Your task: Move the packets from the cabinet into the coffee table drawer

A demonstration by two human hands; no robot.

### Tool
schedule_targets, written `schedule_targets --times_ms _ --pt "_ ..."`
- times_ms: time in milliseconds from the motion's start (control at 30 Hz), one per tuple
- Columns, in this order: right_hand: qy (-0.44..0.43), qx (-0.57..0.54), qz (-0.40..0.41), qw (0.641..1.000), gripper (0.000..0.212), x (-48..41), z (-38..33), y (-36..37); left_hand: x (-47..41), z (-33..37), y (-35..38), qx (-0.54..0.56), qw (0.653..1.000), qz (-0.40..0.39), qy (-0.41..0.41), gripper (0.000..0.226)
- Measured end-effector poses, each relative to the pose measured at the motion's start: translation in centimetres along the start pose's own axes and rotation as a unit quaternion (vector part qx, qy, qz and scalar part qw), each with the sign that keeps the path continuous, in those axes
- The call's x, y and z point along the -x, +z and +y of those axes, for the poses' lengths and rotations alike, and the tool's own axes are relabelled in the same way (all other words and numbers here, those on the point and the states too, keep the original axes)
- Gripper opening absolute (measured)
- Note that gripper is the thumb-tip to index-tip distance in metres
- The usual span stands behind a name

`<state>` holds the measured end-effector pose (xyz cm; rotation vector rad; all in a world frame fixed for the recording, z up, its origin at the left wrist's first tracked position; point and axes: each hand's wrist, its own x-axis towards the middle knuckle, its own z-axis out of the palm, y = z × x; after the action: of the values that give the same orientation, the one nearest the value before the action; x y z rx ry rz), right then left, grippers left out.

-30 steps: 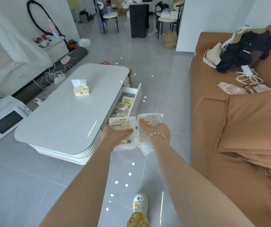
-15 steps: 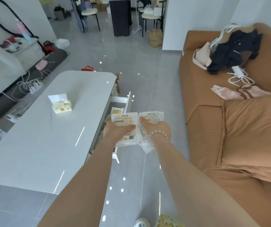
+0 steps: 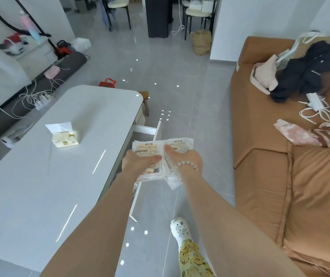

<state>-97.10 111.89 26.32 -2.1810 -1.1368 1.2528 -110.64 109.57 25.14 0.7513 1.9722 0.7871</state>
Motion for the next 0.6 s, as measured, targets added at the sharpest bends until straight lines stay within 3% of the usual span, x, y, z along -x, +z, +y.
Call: schedule_targets --times_ms 167,300,433,600 --pt "-0.016 0.028 -0.034 0.999 0.072 -6.2 -5.0 0.4 -5.8 3.7 1.2 0.016 0.999 0.042 -0.022 0.055" --pt "-0.043 0.065 -0.058 0.995 0.071 -10.6 -8.4 2.0 -9.9 4.6 1.7 0.038 0.994 0.082 -0.058 0.075" --pt "-0.056 0.103 -0.098 0.988 0.059 -13.1 -9.6 5.8 -12.6 3.1 1.4 0.069 0.984 0.130 -0.099 0.077" --pt "-0.058 0.181 -0.154 0.970 0.061 -13.6 -8.2 10.8 -14.0 -1.4 0.6 0.101 0.962 0.166 -0.192 0.081"
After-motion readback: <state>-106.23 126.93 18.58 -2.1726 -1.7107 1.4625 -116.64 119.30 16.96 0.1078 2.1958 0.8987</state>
